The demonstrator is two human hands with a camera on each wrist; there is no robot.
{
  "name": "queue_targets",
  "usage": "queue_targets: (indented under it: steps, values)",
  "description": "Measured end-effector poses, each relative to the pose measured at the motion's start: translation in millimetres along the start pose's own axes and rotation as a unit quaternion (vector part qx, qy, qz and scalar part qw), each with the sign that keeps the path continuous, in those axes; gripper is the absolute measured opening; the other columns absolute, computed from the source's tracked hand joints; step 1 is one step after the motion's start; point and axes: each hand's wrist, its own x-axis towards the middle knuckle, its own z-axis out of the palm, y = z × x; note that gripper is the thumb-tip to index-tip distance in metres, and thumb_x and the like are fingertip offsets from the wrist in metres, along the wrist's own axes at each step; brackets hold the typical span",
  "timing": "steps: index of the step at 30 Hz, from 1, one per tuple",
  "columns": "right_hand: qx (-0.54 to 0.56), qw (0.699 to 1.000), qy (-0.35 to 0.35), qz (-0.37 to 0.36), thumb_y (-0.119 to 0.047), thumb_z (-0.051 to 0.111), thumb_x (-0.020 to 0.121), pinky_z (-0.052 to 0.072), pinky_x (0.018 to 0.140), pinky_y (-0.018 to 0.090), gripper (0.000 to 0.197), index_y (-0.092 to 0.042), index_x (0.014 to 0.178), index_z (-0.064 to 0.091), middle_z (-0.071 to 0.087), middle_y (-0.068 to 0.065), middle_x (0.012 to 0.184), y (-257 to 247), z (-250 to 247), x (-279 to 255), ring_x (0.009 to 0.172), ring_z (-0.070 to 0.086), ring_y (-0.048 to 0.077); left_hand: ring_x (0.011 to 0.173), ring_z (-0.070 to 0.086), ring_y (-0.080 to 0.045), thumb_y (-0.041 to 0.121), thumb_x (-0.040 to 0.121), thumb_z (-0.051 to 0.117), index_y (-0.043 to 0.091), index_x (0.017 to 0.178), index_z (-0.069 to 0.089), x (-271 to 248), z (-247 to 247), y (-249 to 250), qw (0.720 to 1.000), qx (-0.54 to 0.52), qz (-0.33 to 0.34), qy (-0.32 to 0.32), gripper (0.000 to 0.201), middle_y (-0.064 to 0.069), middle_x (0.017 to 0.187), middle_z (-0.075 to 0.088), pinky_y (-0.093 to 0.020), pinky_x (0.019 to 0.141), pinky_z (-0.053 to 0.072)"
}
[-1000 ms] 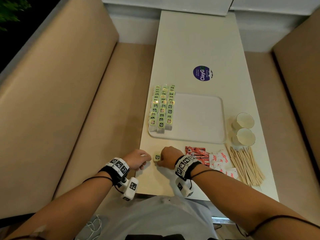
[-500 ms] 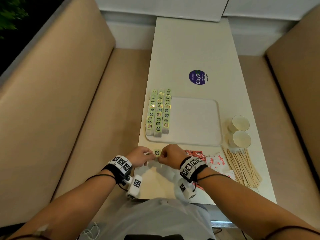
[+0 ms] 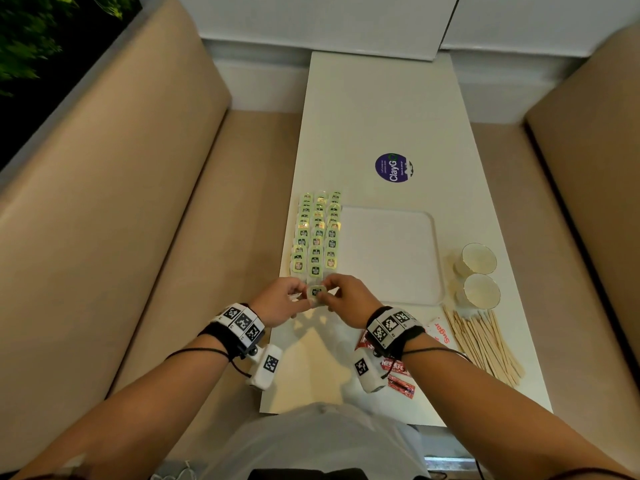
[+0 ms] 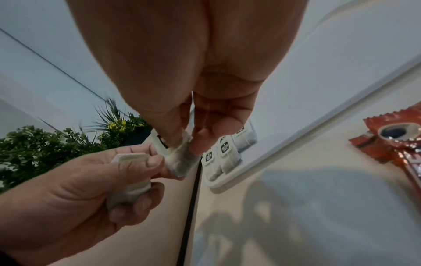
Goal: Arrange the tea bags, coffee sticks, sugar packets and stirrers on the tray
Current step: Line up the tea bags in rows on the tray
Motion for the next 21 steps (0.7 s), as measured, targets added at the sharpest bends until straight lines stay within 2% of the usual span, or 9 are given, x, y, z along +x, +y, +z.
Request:
queue_targets:
  steps: [3, 7, 10, 13, 15, 17, 18, 21]
  values:
    - [0.039, 0.999, 0.018, -0.007, -0.025, 0.059, 0.1, 0.056, 0.07, 0.03, 0.012, -0.014, 0.098, 0.061, 0.07, 0.002, 0.09, 0, -1, 3, 0.068, 0.068, 0.013, 0.057, 0.056, -0.001, 0.022, 0.092, 0.071, 0.017, 0.082, 0.062, 1, 3, 3, 1.0, -0.003, 0.004, 0.01, 0.015, 0.008, 0.085, 0.065, -0.017, 0.056, 0.046]
    - [0.083, 0.995, 0.059, 0.001, -0.026, 0.059, 0.1, 0.057, 0.07, 0.04, 0.01, -0.017, 0.096, 0.058, 0.072, 0.005, 0.092, 10, 3, 9, 0.064, 0.066, 0.015, 0.052, 0.053, -0.012, 0.021, 0.092, 0.07, 0.02, 0.078, 0.063, 10, 6, -1, 0.999, -0.012, -0.011, 0.038, 0.015, 0.005, 0.079, 0.061, -0.021, 0.054, 0.042]
    - [0.104, 0.993, 0.061, 0.016, -0.025, 0.06, 0.1, 0.056, 0.067, 0.038, 0.01, -0.016, 0.096, 0.06, 0.072, 0.005, 0.089, 17, 7, 9, 0.062, 0.065, 0.014, 0.054, 0.055, -0.012, 0.021, 0.092, 0.07, 0.019, 0.085, 0.064, 12, 8, 1, 0.999, -0.026, -0.015, 0.029, 0.01, 0.003, 0.085, 0.064, -0.016, 0.048, 0.04]
    - [0.128, 0.99, 0.052, 0.024, -0.024, 0.063, 0.099, 0.056, 0.068, 0.036, 0.01, -0.014, 0.097, 0.062, 0.073, 0.007, 0.087, 20, 9, 11, 0.062, 0.065, 0.013, 0.058, 0.059, -0.013, 0.03, 0.089, 0.074, 0.024, 0.08, 0.06, 14, 10, 1, 0.999, -0.033, -0.017, 0.011, 0.018, 0.003, 0.081, 0.063, -0.024, 0.059, 0.045]
    - [0.149, 0.987, 0.05, 0.025, -0.024, 0.064, 0.098, 0.057, 0.071, 0.038, 0.011, -0.012, 0.097, 0.064, 0.074, 0.009, 0.087, 21, 8, 13, 0.065, 0.066, 0.015, 0.057, 0.06, -0.013, 0.034, 0.086, 0.076, 0.015, 0.077, 0.056, 17, 11, -1, 0.999, -0.038, -0.02, 0.002, 0.029, -0.007, 0.081, 0.062, -0.032, 0.064, 0.046]
    - [0.175, 0.983, 0.046, 0.027, -0.021, 0.066, 0.097, 0.058, 0.07, 0.036, 0.011, -0.01, 0.096, 0.067, 0.075, 0.01, 0.084, 23, 6, 16, 0.068, 0.066, 0.015, 0.056, 0.06, -0.014, 0.032, 0.085, 0.076, 0.007, 0.076, 0.053, 20, 11, -1, 0.999, -0.035, -0.026, -0.001, 0.035, -0.018, 0.085, 0.062, -0.033, 0.065, 0.046]
    - [0.186, 0.981, 0.046, 0.031, -0.019, 0.067, 0.096, 0.057, 0.069, 0.033, 0.01, -0.009, 0.095, 0.068, 0.075, 0.009, 0.083, 24, 5, 17, 0.069, 0.066, 0.015, 0.055, 0.06, -0.015, 0.03, 0.085, 0.077, 0.008, 0.073, 0.051, 22, 11, 0, 0.999, -0.03, -0.027, -0.001, 0.036, -0.019, 0.084, 0.06, -0.033, 0.065, 0.045]
    - [0.202, 0.976, 0.064, 0.041, -0.019, 0.071, 0.093, 0.055, 0.066, 0.029, 0.012, -0.008, 0.095, 0.069, 0.074, 0.008, 0.08, 28, 2, 21, 0.068, 0.064, 0.013, 0.054, 0.059, -0.015, 0.027, 0.086, 0.077, 0.017, 0.065, 0.046, 26, 12, 4, 0.999, -0.014, -0.03, 0.007, 0.039, -0.004, 0.075, 0.056, -0.027, 0.06, 0.042]
